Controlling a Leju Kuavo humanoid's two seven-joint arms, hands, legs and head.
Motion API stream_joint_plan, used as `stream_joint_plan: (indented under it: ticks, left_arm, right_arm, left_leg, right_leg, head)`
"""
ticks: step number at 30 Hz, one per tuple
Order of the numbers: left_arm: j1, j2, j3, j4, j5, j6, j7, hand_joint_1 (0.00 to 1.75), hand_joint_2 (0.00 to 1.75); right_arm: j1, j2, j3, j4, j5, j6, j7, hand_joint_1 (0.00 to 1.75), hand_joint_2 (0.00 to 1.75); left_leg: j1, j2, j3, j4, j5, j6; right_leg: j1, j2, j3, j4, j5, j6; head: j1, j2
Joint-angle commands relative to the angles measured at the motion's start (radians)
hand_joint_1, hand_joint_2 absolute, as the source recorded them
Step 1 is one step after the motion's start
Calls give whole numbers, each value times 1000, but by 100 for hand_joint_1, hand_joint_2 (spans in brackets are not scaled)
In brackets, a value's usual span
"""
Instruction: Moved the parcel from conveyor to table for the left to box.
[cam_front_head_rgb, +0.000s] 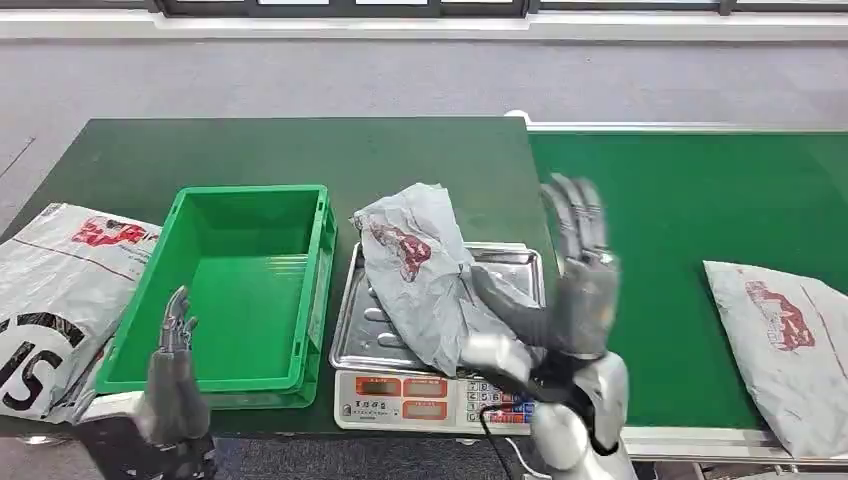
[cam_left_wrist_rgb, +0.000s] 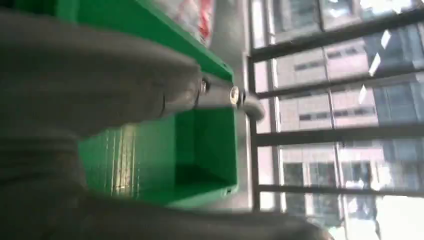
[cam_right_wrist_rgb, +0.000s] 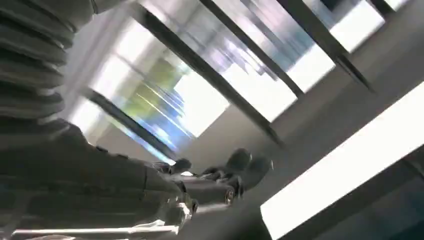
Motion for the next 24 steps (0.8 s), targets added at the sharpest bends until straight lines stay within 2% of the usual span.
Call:
stream_joint_plan:
  ticks: [1, 4, 6, 8, 9, 15, 16, 17, 19, 24]
  left_arm:
    - [-362, 180, -229, 425, -288, -47, 108, 0, 0]
    - [-394, 186, -242, 480, -291, -42, 107, 0, 0]
    - [-456, 190, -268, 586, -291, -34, 99, 0, 0]
    - [-545, 194, -314, 719, -293, -86, 123, 0, 0]
    - [-605, 186, -337, 825, -279, -61, 94, 0, 175]
    - [-806, 130, -493, 1065, -346, -68, 78, 0, 175]
    - [-872, 97, -538, 1142, -366, -89, 86, 0, 175]
    - [-872, 97, -538, 1142, -366, -89, 86, 0, 175]
    - [-936, 47, -574, 1221, -370, -97, 100, 0, 175]
    - [-936, 47, -574, 1221, -370, -97, 100, 0, 175]
  right_arm:
    - [79, 99, -66, -528, -17, -45, -144, 0, 175]
    - [75, 100, -68, -516, -27, -45, -144, 0, 175]
    - [55, 93, -74, -469, -44, -45, -144, 0, 175]
    - [45, 89, -69, -435, -53, -45, -144, 0, 175]
    - [40, 83, -67, -420, -67, -45, -144, 0, 175]
    - [27, 83, -50, -355, -72, -45, -144, 0, 175]
    - [26, 82, -42, -345, -81, -45, -144, 0, 175]
    - [26, 82, -42, -345, -81, -45, -144, 0, 175]
    - [19, 85, -36, -331, -83, -45, -144, 0, 175]
    - [19, 85, -36, -331, -83, -45, -144, 0, 175]
  left_leg:
    - [-1, -7, -1, -1, 3, -1]
    - [0, -7, 2, -3, 5, -1]
    - [-1, -3, 1, -3, 5, -1]
    - [-1, 0, 2, -4, 5, -2]
    - [0, -1, 2, -4, 7, -2]
    - [0, -1, 0, -3, 10, -1]
    - [0, 0, 1, -1, 9, -1]
    - [0, -2, -1, 0, 10, -1]
    - [0, -3, -2, -1, 11, -1]
    - [-1, 4, 0, -1, 9, 0]
  right_leg:
    - [-1, -9, 0, 1, -1, -1]
    - [0, -10, 4, -2, 1, -2]
    - [0, -7, 1, -2, 2, -2]
    - [0, -3, 2, -2, 4, -3]
    - [0, -5, 2, -2, 5, -3]
    - [1, -6, 1, -3, 8, -3]
    - [0, -4, 1, -1, 7, -1]
    - [1, -6, 0, -1, 8, -1]
    - [1, -7, 0, -1, 9, -1]
    - [0, 0, 0, -1, 10, -1]
  head:
    - [-1, 0]
    - [-1, 0]
    - [0, 0]
    - [0, 0]
    - [0, 0]
    - [0, 0]
    - [0, 0]
    - [-1, 0]
    - [0, 0]
    - [0, 0]
